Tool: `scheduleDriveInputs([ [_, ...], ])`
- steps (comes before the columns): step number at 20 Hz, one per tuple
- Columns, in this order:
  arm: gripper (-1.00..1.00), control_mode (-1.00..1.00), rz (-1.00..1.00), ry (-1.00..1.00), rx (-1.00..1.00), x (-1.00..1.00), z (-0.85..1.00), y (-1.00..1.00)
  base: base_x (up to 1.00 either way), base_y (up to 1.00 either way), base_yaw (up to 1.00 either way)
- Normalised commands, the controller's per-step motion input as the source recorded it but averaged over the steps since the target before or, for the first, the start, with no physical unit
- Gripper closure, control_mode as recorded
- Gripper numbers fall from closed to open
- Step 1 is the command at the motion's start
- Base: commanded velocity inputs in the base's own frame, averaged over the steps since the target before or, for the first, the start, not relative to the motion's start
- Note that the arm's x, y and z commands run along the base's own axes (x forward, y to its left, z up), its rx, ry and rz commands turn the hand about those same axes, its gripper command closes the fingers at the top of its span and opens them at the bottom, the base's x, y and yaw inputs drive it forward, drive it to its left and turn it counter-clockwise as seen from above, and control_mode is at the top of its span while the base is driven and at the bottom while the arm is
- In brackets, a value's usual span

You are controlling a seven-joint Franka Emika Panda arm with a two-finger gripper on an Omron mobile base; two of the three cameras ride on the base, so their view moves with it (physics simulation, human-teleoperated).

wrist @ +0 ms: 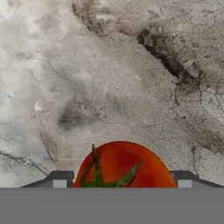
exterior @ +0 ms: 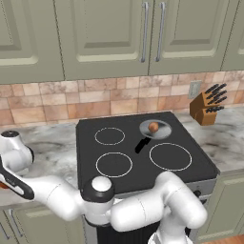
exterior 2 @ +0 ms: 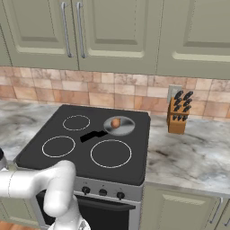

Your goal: Place the pan on the rear right burner on the stove. Then place the tomato and the onion in the pan and turn on the rear right burner.

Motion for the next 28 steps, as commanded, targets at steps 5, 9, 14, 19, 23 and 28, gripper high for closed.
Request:
scheduleDriveInputs([
  [5,1.00,-1.00,-0.15,-0.10,-0.03,-0.72,-0.06,-0.18,0.00,0.00,0.00],
  [9,1.00,-1.00,-0.17,-0.39,-0.09,-0.72,0.00,-0.23,0.00,0.00,0.00],
  [14,1.00,-1.00,-0.19,-0.46,-0.07,-0.47,0.19,-0.43,0.00,0.00,0.00],
  [19,1.00,-1.00,-0.22,-0.44,-0.03,-0.11,0.34,-0.64,0.00,0.00,0.00],
  [23,1.00,-1.00,-0.21,-0.39,0.00,0.00,0.26,-0.75,0.00,0.00,0.00],
  [28,1.00,-1.00,-0.21,-0.29,0.00,0.01,0.19,-0.80,0.00,0.00,0.00],
])
